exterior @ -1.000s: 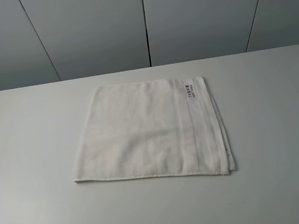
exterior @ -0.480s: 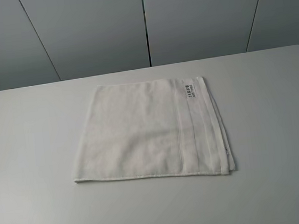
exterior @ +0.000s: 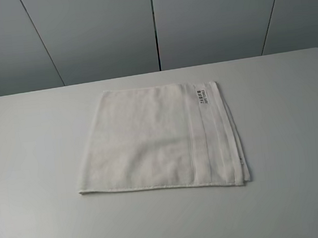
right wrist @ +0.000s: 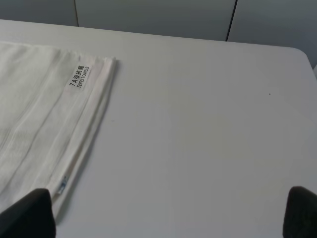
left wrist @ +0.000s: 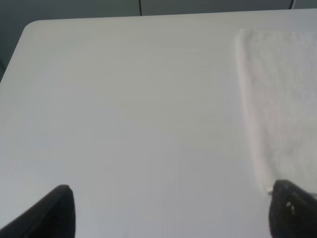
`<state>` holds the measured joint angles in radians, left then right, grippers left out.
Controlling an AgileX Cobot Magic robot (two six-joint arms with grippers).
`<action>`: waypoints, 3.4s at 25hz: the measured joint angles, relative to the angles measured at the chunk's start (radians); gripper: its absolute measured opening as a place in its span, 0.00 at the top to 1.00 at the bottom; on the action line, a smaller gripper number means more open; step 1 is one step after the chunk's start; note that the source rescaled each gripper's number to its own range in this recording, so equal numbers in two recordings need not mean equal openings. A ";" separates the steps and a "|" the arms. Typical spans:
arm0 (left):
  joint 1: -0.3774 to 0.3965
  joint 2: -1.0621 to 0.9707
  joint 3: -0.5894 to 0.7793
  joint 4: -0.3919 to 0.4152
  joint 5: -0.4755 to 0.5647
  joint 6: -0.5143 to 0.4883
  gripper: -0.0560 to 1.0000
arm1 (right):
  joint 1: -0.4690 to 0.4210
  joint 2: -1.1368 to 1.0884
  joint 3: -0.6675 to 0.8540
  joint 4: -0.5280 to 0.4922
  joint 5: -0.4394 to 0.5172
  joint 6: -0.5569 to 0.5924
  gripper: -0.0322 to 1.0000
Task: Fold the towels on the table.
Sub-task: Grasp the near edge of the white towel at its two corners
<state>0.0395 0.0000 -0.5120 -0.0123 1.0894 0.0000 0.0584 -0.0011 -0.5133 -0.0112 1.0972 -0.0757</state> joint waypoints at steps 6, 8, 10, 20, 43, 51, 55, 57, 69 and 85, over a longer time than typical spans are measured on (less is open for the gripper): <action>0.000 0.000 0.000 0.025 0.000 0.000 0.00 | 0.000 0.000 0.000 0.000 0.000 0.002 0.00; 0.000 0.000 0.000 0.026 0.000 0.000 0.00 | 0.000 0.000 0.000 0.000 0.000 0.003 0.00; 0.000 0.000 0.000 0.029 0.000 0.000 0.00 | 0.000 0.000 0.000 0.000 0.000 0.003 0.00; 0.000 0.000 0.000 0.033 -0.002 0.000 0.00 | 0.000 0.000 -0.002 0.000 0.007 0.008 0.00; 0.000 0.787 -0.146 -0.436 -0.305 0.523 0.00 | 0.000 0.737 -0.312 0.190 -0.118 -0.192 0.00; -0.087 1.081 -0.207 -0.535 -0.321 0.814 0.00 | 0.022 1.028 -0.323 0.369 -0.131 -0.480 0.00; -0.253 1.184 -0.244 -0.421 -0.327 0.875 0.00 | 0.114 1.130 -0.323 0.383 -0.179 -0.570 0.00; -0.330 1.239 -0.257 -0.337 -0.328 0.882 0.00 | 0.157 1.181 -0.325 0.389 -0.195 -0.604 0.00; -0.545 1.678 -0.263 -0.050 -0.407 0.849 0.00 | 0.200 1.331 -0.325 0.391 -0.231 -0.688 0.00; -0.576 1.808 -0.263 0.028 -0.541 0.842 0.00 | 0.297 1.331 -0.325 0.358 -0.233 -0.765 0.00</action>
<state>-0.5366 1.8076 -0.7750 0.0159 0.5487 0.8420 0.3559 1.3300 -0.8380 0.3465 0.8644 -0.8409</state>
